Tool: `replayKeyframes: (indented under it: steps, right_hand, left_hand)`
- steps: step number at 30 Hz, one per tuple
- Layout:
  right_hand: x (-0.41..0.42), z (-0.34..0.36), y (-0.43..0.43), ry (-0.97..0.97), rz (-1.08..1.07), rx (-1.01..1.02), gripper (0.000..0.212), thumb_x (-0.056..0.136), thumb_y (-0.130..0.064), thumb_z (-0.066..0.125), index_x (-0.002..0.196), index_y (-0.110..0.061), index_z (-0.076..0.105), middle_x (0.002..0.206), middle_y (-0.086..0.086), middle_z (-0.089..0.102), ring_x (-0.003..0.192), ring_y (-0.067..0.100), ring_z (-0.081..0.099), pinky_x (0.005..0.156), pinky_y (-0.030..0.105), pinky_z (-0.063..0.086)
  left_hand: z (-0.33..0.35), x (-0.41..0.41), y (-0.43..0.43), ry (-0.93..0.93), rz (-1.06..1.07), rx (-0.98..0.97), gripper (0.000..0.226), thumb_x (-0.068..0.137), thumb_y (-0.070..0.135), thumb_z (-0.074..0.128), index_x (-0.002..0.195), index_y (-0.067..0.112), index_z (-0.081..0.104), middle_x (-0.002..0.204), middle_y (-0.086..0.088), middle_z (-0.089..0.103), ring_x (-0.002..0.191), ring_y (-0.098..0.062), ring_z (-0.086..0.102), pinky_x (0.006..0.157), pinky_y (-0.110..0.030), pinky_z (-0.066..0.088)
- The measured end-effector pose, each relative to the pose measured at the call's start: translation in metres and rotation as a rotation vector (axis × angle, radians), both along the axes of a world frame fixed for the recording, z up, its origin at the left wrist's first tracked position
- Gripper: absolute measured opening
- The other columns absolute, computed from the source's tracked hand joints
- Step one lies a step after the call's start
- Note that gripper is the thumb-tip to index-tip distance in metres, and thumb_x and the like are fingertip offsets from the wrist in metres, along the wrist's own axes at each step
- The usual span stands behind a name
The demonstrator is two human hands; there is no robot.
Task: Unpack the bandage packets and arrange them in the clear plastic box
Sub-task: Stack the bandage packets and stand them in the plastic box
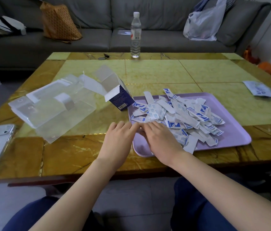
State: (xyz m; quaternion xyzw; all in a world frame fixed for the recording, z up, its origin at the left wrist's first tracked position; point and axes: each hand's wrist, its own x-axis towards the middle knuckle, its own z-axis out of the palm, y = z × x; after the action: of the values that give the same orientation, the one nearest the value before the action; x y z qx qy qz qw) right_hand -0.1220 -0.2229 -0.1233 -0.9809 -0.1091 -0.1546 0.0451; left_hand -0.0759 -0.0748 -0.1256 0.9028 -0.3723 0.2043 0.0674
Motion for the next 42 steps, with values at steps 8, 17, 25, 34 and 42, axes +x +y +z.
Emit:
replayKeyframes:
  steps: [8,17,25,34,42]
  right_hand:
    - [0.026,0.033,0.041,0.195,-0.026,0.36,0.017,0.094,-0.009,0.045,0.104,-0.014,0.058,0.088,0.0,0.067,0.078,0.021,0.064,0.072,0.038,0.052]
    - [0.067,0.045,0.115,0.523,-0.17,1.273,0.027,0.102,-0.02,0.034,0.091,-0.017,0.058,0.094,0.003,0.063,0.088,0.018,0.064,0.086,0.039,0.053]
    - [0.113,0.049,0.17,0.634,-0.239,1.625,0.027,0.103,-0.017,0.033,0.094,-0.011,0.058,0.079,0.001,0.054,0.069,0.012,0.05,0.067,0.025,0.042]
    - [0.128,0.075,0.183,0.689,-0.324,1.859,0.036,0.096,0.004,0.028,0.07,-0.008,0.05,0.073,0.006,0.049,0.065,0.014,0.046,0.066,0.025,0.044]
    - [0.125,0.082,0.167,0.685,-0.314,1.837,0.03,0.096,0.004,0.032,0.076,-0.008,0.051,0.074,0.004,0.049,0.065,0.011,0.046,0.1,0.034,0.042]
  left_hand:
    - [0.027,0.006,0.047,0.016,0.174,-0.2,0.036,0.074,-0.004,0.065,0.1,0.017,0.053,0.088,0.002,0.063,0.079,-0.023,0.055,0.072,-0.03,0.032]
    - [0.039,0.025,0.139,0.028,0.45,-0.457,0.044,0.088,0.003,0.054,0.13,0.015,0.047,0.132,-0.005,0.047,0.122,-0.025,0.037,0.1,-0.04,0.029]
    - [0.021,0.037,0.171,0.074,0.512,-0.363,0.057,0.083,0.001,0.059,0.135,0.016,0.041,0.138,-0.006,0.041,0.133,-0.026,0.027,0.11,-0.042,0.019]
    - [0.018,0.049,0.168,-0.019,0.481,-0.39,0.059,0.07,-0.004,0.071,0.122,0.016,0.056,0.115,-0.008,0.053,0.114,-0.03,0.048,0.097,-0.045,0.037]
    - [0.019,0.049,0.156,-0.066,0.476,-0.361,0.061,0.065,0.003,0.078,0.121,0.019,0.059,0.107,-0.008,0.054,0.104,-0.03,0.05,0.085,-0.045,0.041]
